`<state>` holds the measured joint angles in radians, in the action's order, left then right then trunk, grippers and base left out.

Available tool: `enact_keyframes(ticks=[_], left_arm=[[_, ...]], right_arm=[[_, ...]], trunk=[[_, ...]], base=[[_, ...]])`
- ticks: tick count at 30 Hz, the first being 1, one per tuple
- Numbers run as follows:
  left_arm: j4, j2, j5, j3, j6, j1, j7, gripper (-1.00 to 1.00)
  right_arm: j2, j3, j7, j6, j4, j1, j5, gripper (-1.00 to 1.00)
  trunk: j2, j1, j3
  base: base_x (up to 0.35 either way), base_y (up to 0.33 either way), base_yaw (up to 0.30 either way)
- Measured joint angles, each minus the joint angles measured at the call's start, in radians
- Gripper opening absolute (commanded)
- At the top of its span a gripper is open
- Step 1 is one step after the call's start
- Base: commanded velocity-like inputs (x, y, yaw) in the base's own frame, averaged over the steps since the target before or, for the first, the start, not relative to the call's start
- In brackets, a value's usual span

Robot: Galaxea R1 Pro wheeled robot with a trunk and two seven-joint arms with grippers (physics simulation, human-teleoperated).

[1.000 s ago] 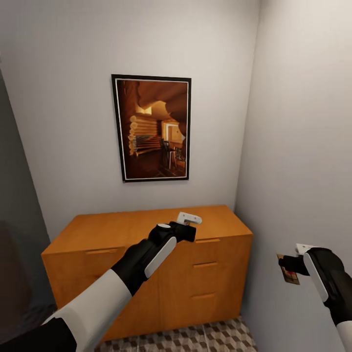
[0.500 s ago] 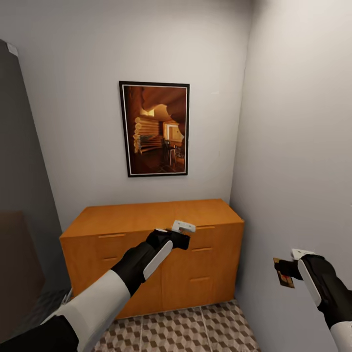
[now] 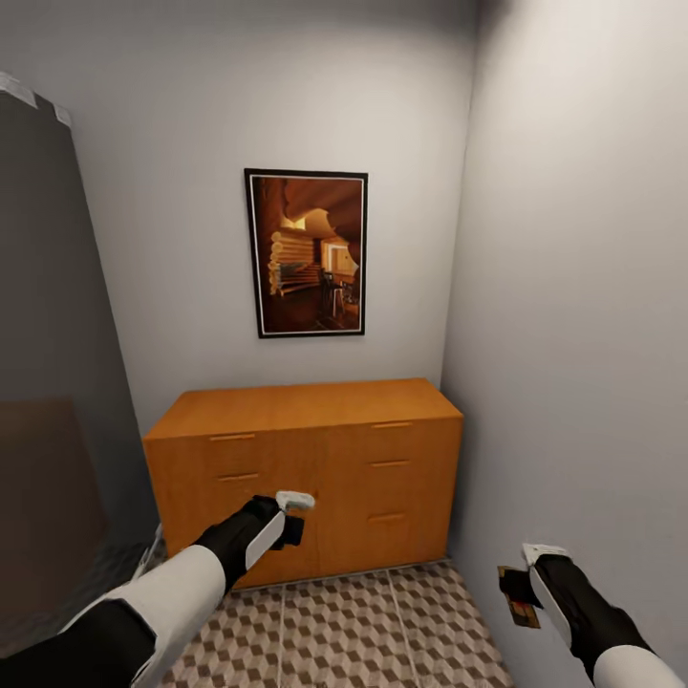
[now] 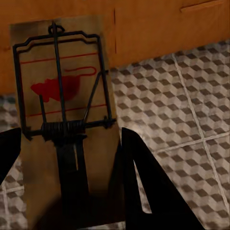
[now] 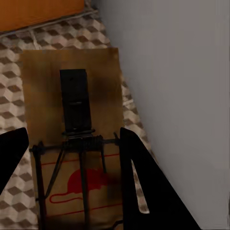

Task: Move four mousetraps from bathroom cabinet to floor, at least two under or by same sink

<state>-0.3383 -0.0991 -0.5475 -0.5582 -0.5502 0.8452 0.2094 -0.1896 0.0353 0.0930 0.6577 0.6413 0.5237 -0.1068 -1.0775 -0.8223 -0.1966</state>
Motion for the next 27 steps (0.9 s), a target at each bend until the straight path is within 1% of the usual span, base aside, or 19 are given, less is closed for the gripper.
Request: enact_keyframes(ticks=[1, 2, 3, 4, 5, 6, 8, 10, 12, 13, 16, 18, 19, 20, 22, 23, 24, 25, 27], left_arm=[[0.034, 0.002, -0.006, 0.002, 0.017, 0.000, -0.002, -1.00], [0.101, 0.004, -0.020, 0.006, 0.055, 0.000, -0.009, -1.00], [0.213, 0.007, -0.060, 0.010, 0.148, 0.000, -0.036, -1.00], [0.268, 0.010, -0.079, 0.012, 0.188, 0.001, -0.059, -1.00], [0.282, 0.012, -0.087, 0.013, 0.202, 0.001, -0.071, -1.00], [0.302, 0.019, -0.096, 0.013, 0.223, 0.001, -0.092, -1.00], [0.315, 0.028, -0.102, 0.013, 0.237, -0.001, -0.110, -1.00], [0.325, 0.037, -0.108, 0.014, 0.250, -0.006, -0.126, -1.00], [0.332, 0.049, -0.111, 0.014, 0.259, -0.028, -0.134, -1.00], [0.334, 0.055, -0.113, 0.014, 0.263, -0.051, -0.137, -1.00], [0.336, 0.062, -0.115, 0.015, 0.267, -0.091, -0.138, -1.00], [0.336, 0.062, -0.115, 0.015, 0.268, -0.101, -0.137, -1.00], [0.336, 0.080, -0.123, 0.014, 0.268, -0.124, -0.136, -1.00], [0.337, 0.085, -0.127, 0.015, 0.268, -0.130, -0.137, -1.00], [0.337, 0.098, -0.149, 0.015, 0.269, -0.155, -0.137, -1.00], [0.336, 0.104, -0.173, 0.016, 0.275, -0.176, -0.136, -1.00], [0.337, 0.108, -0.206, 0.016, 0.325, -0.226, -0.136, -1.00], [0.337, 0.109, -0.210, 0.016, 0.335, -0.254, -0.136, -1.00], [0.337, 0.109, -0.214, 0.016, 0.344, -0.285, -0.136, -1.00]], right_arm=[[0.006, -0.007, 0.000, -0.026, -0.031, 0.000, 0.008, -1.00], [0.021, -0.015, 0.000, -0.071, -0.084, 0.000, 0.016, -1.00], [0.055, -0.025, 0.001, -0.138, -0.174, 0.000, 0.022, -1.00], [0.072, -0.028, 0.002, -0.162, -0.223, 0.000, 0.029, -1.00], [0.078, -0.029, 0.002, -0.172, -0.243, 0.000, 0.031, -1.00], [0.085, -0.030, 0.002, -0.189, -0.279, 0.000, 0.032, -1.00], [0.091, -0.031, 0.002, -0.208, -0.317, 0.001, 0.034, -1.00], [0.095, -0.032, 0.003, -0.244, -0.373, 0.001, 0.035, -1.00], [0.097, -0.033, 0.002, -0.301, -0.444, 0.000, 0.035, -1.00], [0.098, -0.033, 0.001, -0.343, -0.495, 0.000, 0.036, -1.00], [0.099, -0.035, -0.008, -0.438, -0.609, 0.000, 0.038, -1.00], [0.099, -0.036, -0.010, -0.448, -0.622, 0.001, 0.038, -1.00], [0.100, -0.036, -0.011, -0.452, -0.646, 0.000, 0.036, -1.00], [0.101, -0.036, -0.011, -0.452, -0.652, -0.001, 0.037, -1.00], [0.102, -0.037, -0.011, -0.453, -0.665, -0.002, 0.043, -1.00], [0.104, -0.037, -0.010, -0.455, -0.669, -0.011, 0.066, -1.00], [0.122, -0.037, -0.008, -0.505, -0.673, -0.061, 0.159, -1.00], [0.126, -0.036, -0.007, -0.530, -0.673, -0.093, 0.180, -1.00], [0.129, -0.037, -0.007, -0.579, -0.673, -0.130, 0.204, -1.00]], trunk=[[0.000, 0.000, 0.000], [0.000, 0.000, 0.000], [0.000, 0.000, 0.000], [0.000, 0.000, 0.000], [0.000, 0.000, 0.000], [0.000, 0.000, 0.000], [0.000, 0.000, 0.000], [0.000, 0.000, 0.000], [0.000, 0.000, 0.000], [0.000, 0.000, 0.000], [0.000, 0.000, 0.000], [0.000, 0.000, 0.000], [0.000, 0.000, 0.000], [0.000, 0.000, 0.000], [0.000, 0.000, 0.000], [0.000, 0.000, 0.000], [-0.001, 0.000, 0.000], [0.000, 0.000, 0.000], [0.000, 0.000, 0.000]], base=[[-0.346, 0.000, 0.000], [-0.346, 0.000, 0.000], [-0.346, 0.000, 0.000], [-0.346, 0.000, 0.000], [-0.346, 0.000, 0.000], [-0.346, 0.000, 0.000], [-0.346, 0.000, 0.000], [-0.346, 0.000, 0.000], [-0.346, 0.000, 0.000], [-0.346, 0.000, 0.000], [-0.346, 0.000, 0.000], [-0.346, 0.000, 0.000], [-0.346, 0.000, 0.000], [-0.347, 0.000, 0.000], [-0.347, 0.000, 0.000], [-0.346, 0.000, 0.000], [-0.346, 0.000, 0.000], [-0.347, 0.000, 0.000], [-0.346, 0.000, 0.000]])
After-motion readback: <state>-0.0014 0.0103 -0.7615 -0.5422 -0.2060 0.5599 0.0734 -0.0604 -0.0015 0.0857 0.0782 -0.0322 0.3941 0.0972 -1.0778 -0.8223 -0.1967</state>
